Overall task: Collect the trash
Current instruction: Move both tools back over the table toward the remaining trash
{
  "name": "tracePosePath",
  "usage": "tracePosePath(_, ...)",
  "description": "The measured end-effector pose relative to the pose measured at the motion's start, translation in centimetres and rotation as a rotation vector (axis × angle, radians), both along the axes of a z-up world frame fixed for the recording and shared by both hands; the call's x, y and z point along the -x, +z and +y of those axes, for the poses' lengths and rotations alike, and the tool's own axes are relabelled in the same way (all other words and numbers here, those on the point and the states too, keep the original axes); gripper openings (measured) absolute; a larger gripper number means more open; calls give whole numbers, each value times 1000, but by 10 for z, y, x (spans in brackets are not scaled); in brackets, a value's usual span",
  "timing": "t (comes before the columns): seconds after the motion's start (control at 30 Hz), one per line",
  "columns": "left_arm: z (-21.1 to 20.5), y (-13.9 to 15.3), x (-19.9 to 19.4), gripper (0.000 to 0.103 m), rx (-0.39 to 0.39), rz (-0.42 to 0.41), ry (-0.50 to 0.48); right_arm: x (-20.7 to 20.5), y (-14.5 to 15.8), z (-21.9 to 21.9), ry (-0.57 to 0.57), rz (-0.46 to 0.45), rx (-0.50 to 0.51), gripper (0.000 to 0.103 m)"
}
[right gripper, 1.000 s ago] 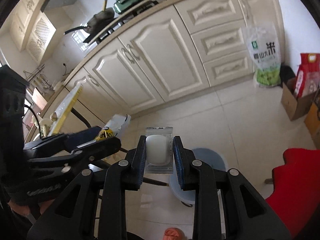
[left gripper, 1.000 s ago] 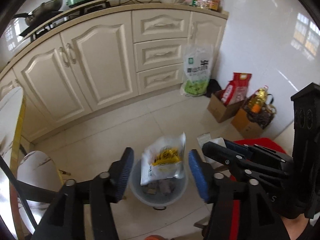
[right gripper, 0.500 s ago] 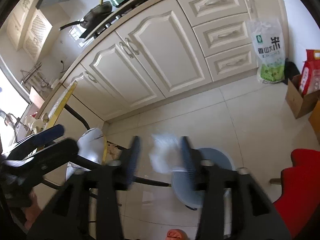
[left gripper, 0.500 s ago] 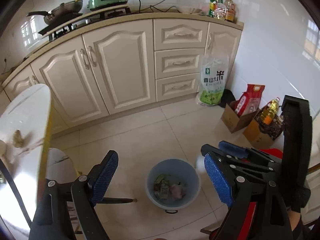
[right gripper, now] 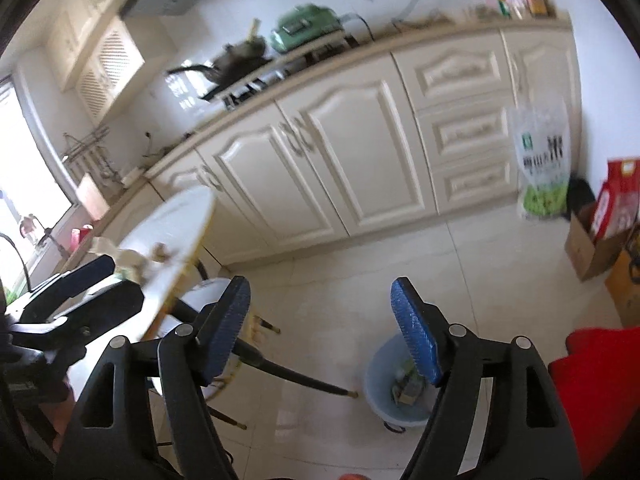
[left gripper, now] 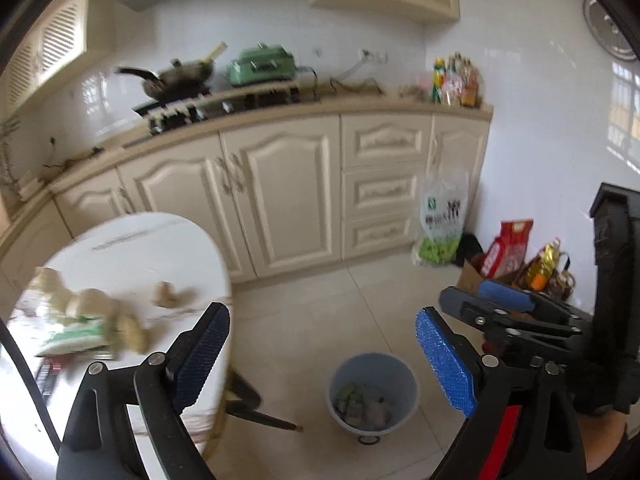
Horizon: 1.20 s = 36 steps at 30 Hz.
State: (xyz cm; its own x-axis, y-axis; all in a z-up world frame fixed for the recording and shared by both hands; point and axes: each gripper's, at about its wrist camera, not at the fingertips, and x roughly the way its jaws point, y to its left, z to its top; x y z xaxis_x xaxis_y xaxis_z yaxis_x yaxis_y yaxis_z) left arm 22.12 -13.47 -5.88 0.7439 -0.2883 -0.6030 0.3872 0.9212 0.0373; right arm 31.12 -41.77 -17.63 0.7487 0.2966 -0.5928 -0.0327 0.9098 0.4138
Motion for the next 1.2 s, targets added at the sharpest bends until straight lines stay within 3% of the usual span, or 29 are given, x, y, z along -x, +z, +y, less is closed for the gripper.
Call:
tracePosePath(0.07,28,9,22,95,11,-34,21,9,23,20,20,-44,18,85)
tracePosePath(0.3,132,25,84,98,62,-118,136,20,78,108,136,-137,74,90)
tracePosePath(0.47,201,24,113,101,75,-154,255,17,94,175,214,-161,116,98)
tracePosePath(0.63,252,16,116,101,91,-147,363,7,96,227,287,-158,133,98)
tracePosePath(0.83,309,-6,97,101,106,-45,476,-19,79,269,345,-110,166,99)
tracePosePath(1.07,339,-43,76,100,82,92,490,-55,44,294,360,-21,210,99)
tracePosePath(1.2,345,-66,59,88,61,191,493,-71,25,302,368,22,220,99)
